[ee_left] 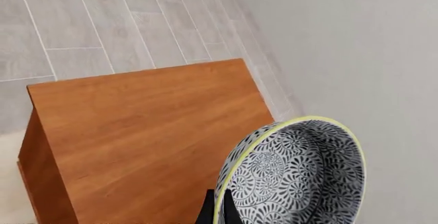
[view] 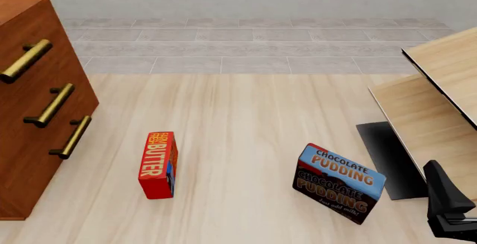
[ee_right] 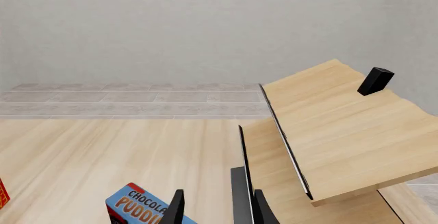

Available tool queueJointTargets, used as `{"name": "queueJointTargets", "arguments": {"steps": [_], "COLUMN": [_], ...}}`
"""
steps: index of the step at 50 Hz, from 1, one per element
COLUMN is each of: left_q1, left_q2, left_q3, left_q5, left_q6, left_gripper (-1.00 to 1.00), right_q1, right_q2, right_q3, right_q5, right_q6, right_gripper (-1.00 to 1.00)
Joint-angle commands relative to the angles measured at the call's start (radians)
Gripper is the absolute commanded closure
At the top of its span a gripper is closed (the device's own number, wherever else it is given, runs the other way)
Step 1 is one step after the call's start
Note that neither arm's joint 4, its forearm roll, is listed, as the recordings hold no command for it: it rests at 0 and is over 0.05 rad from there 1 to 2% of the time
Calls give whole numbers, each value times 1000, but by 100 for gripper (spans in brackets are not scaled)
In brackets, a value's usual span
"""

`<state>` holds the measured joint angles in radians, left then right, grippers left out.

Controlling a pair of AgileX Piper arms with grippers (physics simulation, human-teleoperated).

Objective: Close the top drawer of the cabinet and put the bowl on top of it.

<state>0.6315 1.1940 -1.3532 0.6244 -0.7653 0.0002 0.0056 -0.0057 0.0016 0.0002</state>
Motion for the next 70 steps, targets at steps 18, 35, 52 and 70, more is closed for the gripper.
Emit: {"name": "queueJointTargets", "arguments": {"steps": [18,35,52,70], "left_q1": [-18,-15,-9,-33], "left_q2": [23,26,30,-19], "left_q3": [1,89,34,-22], "left_q5": [21,-41,2,32], "left_q6": [68,96,116,49], "left_gripper": [100,100,-100,-100], "right_q1": [0,0,0,0], "right_q2": [0,0,0,0], "right_q3": [1,1,1,1], "right_q5": [-1,-1,-1,-1], "right_q6": [0,0,0,0], "right_gripper": [-100,-100,-100,-100]}}
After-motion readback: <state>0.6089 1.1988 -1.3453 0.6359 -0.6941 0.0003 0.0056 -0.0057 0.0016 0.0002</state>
